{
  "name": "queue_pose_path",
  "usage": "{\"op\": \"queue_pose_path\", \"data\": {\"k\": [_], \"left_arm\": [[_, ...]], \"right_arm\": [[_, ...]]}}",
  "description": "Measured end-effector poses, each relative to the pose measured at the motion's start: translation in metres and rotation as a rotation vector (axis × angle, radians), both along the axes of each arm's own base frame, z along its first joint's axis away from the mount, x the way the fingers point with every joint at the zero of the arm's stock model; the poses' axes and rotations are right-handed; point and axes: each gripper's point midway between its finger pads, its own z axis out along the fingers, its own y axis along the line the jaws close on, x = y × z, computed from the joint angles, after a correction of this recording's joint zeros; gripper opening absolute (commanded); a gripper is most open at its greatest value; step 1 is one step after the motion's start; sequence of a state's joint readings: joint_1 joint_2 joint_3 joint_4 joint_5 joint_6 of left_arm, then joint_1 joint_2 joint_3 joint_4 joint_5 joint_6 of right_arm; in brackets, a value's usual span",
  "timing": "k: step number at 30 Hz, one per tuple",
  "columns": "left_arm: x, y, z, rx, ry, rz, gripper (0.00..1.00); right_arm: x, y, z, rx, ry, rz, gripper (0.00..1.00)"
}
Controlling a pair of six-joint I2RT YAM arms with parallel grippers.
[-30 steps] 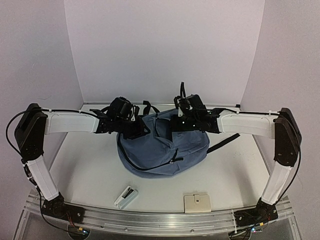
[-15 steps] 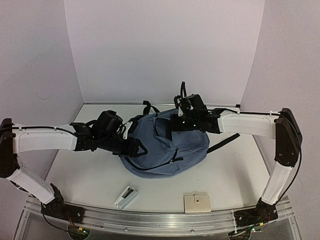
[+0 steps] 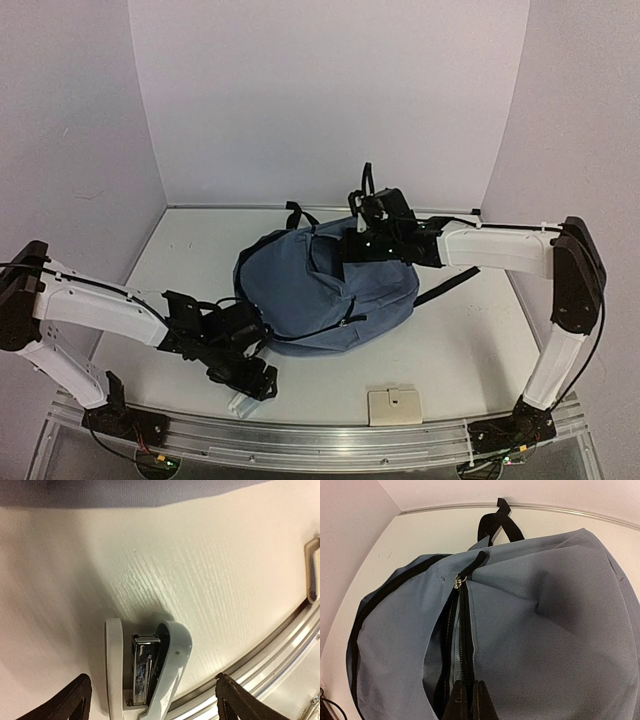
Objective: Pack the student bag
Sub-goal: Pick up the stationery from the center of the board.
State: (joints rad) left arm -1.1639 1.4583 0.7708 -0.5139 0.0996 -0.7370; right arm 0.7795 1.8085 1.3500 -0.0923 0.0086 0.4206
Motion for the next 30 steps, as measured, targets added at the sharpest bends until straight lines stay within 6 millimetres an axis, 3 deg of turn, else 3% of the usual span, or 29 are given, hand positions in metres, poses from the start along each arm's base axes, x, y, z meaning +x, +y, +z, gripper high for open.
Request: {"op": "queue_pose_path", "data": {"k": [7, 12, 15, 17, 21, 25, 28, 30], "left_arm": [[-0.009, 0.007, -0.022, 0.101, -0.009, 0.001, 0.82], [-0.005, 0.006, -0.028, 0.166, -0.051, 0.002, 0.48], [-0.003, 0.005, -0.03, 0.194, -0.071, 0.002, 0.33], [-0.002, 0.006, -0.03, 0.203, -0.08, 0.004, 0.26], [-0.001, 0.01, -0.026, 0.234, -0.093, 0.002, 0.23], [0.009, -0.005, 0.0, 0.202, -0.125, 0.007, 0.24], [0.026, -0.036, 0.042, 0.049, -0.146, 0.017, 0.24], [0.05, -0.058, 0.075, -0.098, -0.15, 0.05, 0.25]], "right_arm": [[-0.002, -0.002, 0.003, 0.009, -0.007, 0.002, 0.0], [-0.004, -0.003, 0.006, 0.014, -0.012, 0.002, 0.0], [-0.004, -0.004, 0.007, 0.016, -0.014, 0.002, 0.0], [-0.005, -0.004, 0.007, 0.018, -0.015, 0.002, 0.0], [-0.005, -0.004, 0.008, 0.02, -0.017, 0.001, 0.0], [-0.006, -0.003, 0.01, 0.028, -0.015, 0.01, 0.0], [-0.009, -0.001, 0.011, 0.039, -0.006, 0.028, 0.0], [-0.011, 0.001, 0.01, 0.046, 0.002, 0.042, 0.0]]}}
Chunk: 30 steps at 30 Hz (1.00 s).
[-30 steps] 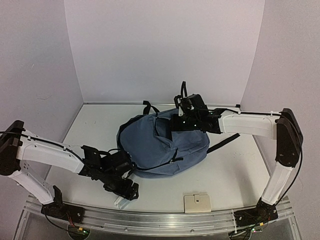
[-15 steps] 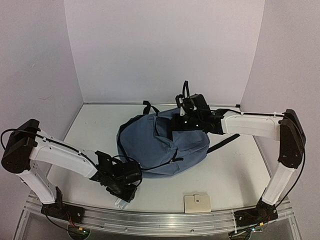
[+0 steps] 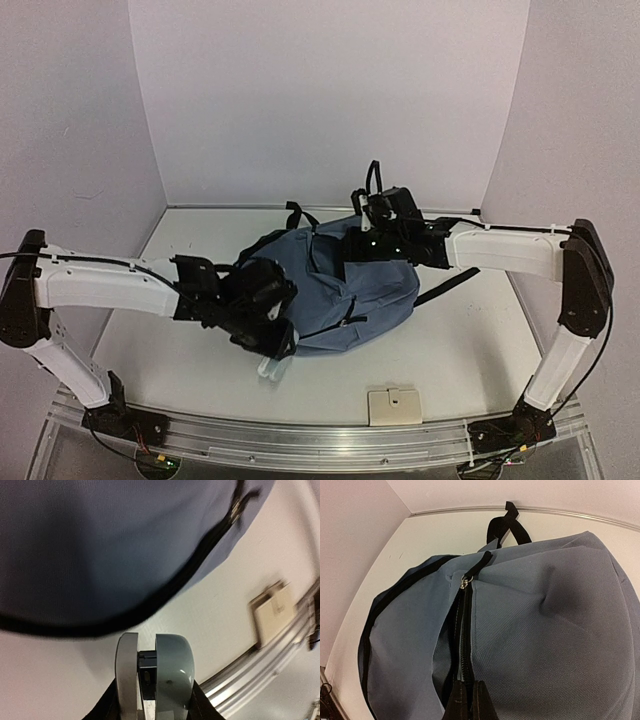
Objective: Pack the student bag
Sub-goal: Pick up the stationery from the center of the board, then place the stationery in the student bag.
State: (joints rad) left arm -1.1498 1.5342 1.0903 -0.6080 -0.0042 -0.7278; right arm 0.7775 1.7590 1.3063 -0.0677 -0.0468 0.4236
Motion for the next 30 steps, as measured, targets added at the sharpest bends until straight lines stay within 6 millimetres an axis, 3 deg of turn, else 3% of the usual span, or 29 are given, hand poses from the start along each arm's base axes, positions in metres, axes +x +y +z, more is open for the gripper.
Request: {"op": "queue_pose_path", "data": {"k": [6, 10, 14, 22, 27, 30], "left_arm": [[0.085, -0.034, 0.072, -0.312, -0.026, 0.077, 0.25], [0.13, -0.066, 0.093, -0.481, 0.015, 0.071, 0.24], [0.154, -0.078, 0.078, -0.537, 0.095, 0.086, 0.22], [0.168, -0.087, 0.04, -0.523, 0.228, 0.128, 0.22], [0.18, -0.094, 0.041, -0.539, 0.198, 0.149, 0.29], [0.193, -0.096, 0.047, -0.564, 0.141, 0.178, 0.4]], "right_arm": [[-0.008, 0.0, 0.0, 0.028, 0.012, 0.037, 0.0], [-0.017, -0.004, 0.005, 0.043, 0.015, 0.051, 0.0], [-0.028, -0.007, 0.007, 0.053, 0.022, 0.062, 0.0], [-0.034, -0.008, 0.01, 0.059, 0.023, 0.069, 0.0], [-0.034, -0.008, 0.01, 0.061, 0.025, 0.068, 0.0], [-0.033, -0.008, 0.01, 0.065, 0.027, 0.063, 0.0]]}}
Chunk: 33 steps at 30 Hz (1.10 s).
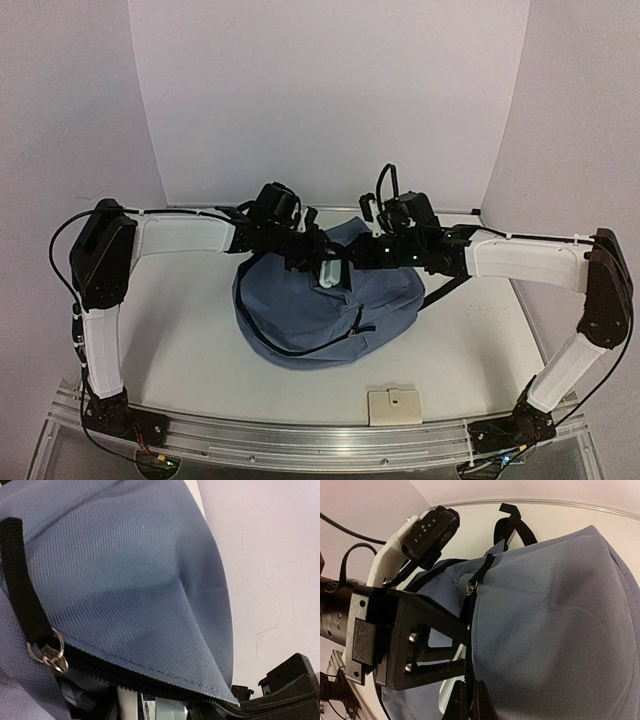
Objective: Pack the student bag
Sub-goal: Place the stationery in the student bag.
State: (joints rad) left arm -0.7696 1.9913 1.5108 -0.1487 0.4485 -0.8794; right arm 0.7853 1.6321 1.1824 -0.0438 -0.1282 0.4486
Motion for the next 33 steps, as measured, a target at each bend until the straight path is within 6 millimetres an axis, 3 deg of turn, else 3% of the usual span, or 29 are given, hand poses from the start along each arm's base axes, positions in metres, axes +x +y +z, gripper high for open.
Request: {"op": "queue_pose_path", "data": {"k": [3, 6, 11, 14, 19, 27, 33], "left_arm": [[0.012, -0.001, 0.004, -0.013, -0.039, 0.045, 0.62], [0.016, -0.003, 0.0, -0.009, -0.051, 0.06, 0.76], [0.017, 0.0, -0.007, 0.022, -0.065, 0.059, 0.87], [0.011, 0.005, -0.012, 0.041, -0.062, 0.051, 0.84], [-0.007, 0.012, -0.01, 0.061, -0.06, 0.027, 0.66], [-0.03, -0.003, -0.012, 0.069, -0.057, -0.029, 0.44], [-0.033, -0.02, -0.02, 0.076, -0.055, -0.062, 0.39]], "right_arm": [[0.001, 0.0, 0.001, 0.006, -0.002, -0.009, 0.0], [0.003, -0.001, 0.002, 0.01, -0.006, -0.016, 0.0], [0.005, -0.001, 0.004, 0.015, -0.013, -0.025, 0.0], [0.005, -0.001, 0.004, 0.016, -0.013, -0.023, 0.0], [0.004, 0.001, 0.004, 0.018, -0.009, -0.016, 0.0], [0.004, 0.003, 0.001, 0.019, -0.005, -0.01, 0.0], [0.004, 0.002, 0.0, 0.017, -0.005, -0.012, 0.0]]}}
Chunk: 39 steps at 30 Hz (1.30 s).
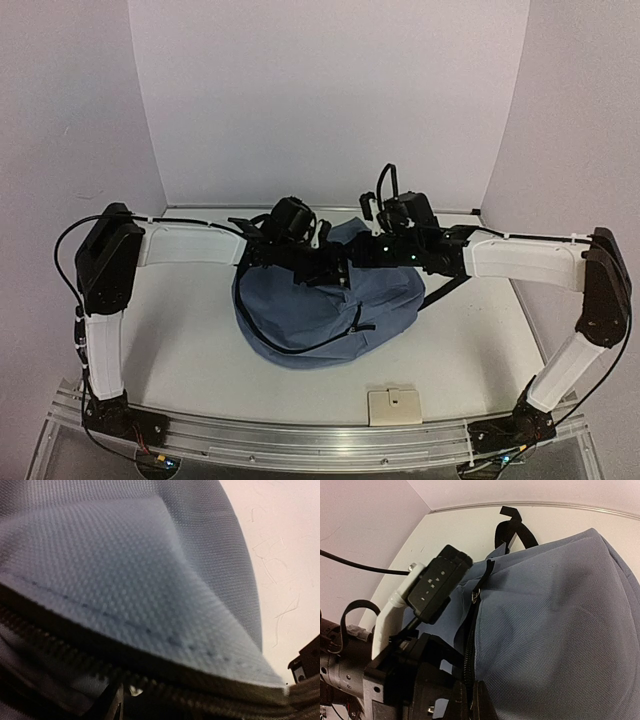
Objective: Pack the student bag
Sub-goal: Place the stationery in the student bag, then pick up the personal item from the center of the board.
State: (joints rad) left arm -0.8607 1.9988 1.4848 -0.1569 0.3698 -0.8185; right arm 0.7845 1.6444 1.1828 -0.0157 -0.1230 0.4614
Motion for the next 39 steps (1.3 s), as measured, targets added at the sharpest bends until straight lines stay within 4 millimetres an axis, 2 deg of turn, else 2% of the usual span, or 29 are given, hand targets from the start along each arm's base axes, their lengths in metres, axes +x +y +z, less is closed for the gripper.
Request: {"op": "queue_pose_path", "data": {"k": [7, 11, 12, 14, 16, 18, 21, 25, 28, 31, 36, 39], "left_arm": [[0.005, -0.01, -0.015, 0.007, -0.01, -0.004, 0.39], [0.011, -0.011, -0.014, 0.004, -0.046, 0.011, 0.49], [0.012, -0.01, -0.014, 0.005, -0.061, 0.015, 0.52], [0.011, -0.005, -0.015, 0.015, -0.092, 0.013, 0.57], [0.004, 0.004, -0.013, 0.032, -0.126, 0.005, 0.62], [-0.007, 0.016, -0.003, 0.04, -0.169, -0.004, 0.67], [-0.022, 0.036, 0.024, 0.038, -0.238, -0.009, 0.74], [-0.038, 0.062, 0.064, 0.01, -0.318, 0.007, 0.84], [-0.042, 0.08, 0.074, 0.029, -0.33, 0.043, 0.9], [-0.043, 0.096, 0.068, 0.078, -0.304, 0.07, 0.91], [-0.047, 0.113, 0.046, 0.135, -0.224, 0.091, 0.92], [-0.056, 0.117, 0.033, 0.146, -0.175, 0.084, 0.92]], "right_arm": [[0.001, -0.001, 0.0, -0.004, -0.002, -0.008, 0.0], [0.003, -0.003, 0.0, -0.007, -0.009, -0.02, 0.02], [0.003, -0.003, 0.001, -0.007, -0.01, -0.022, 0.11], [0.003, -0.003, 0.0, -0.006, -0.009, -0.022, 0.4], [0.003, -0.002, 0.003, -0.001, -0.018, -0.023, 0.55], [0.004, -0.001, 0.007, 0.011, -0.027, -0.023, 0.63], [0.0, -0.004, 0.021, 0.029, -0.051, -0.023, 0.7], [-0.015, -0.019, 0.048, 0.071, -0.089, -0.026, 0.69], [-0.032, -0.036, 0.05, 0.08, -0.073, -0.028, 0.67], [-0.053, -0.053, 0.027, 0.048, 0.002, -0.027, 0.62], [-0.118, -0.089, -0.051, -0.008, 0.282, -0.002, 0.55], [-0.159, -0.108, -0.085, -0.021, 0.44, -0.002, 0.52]]}}
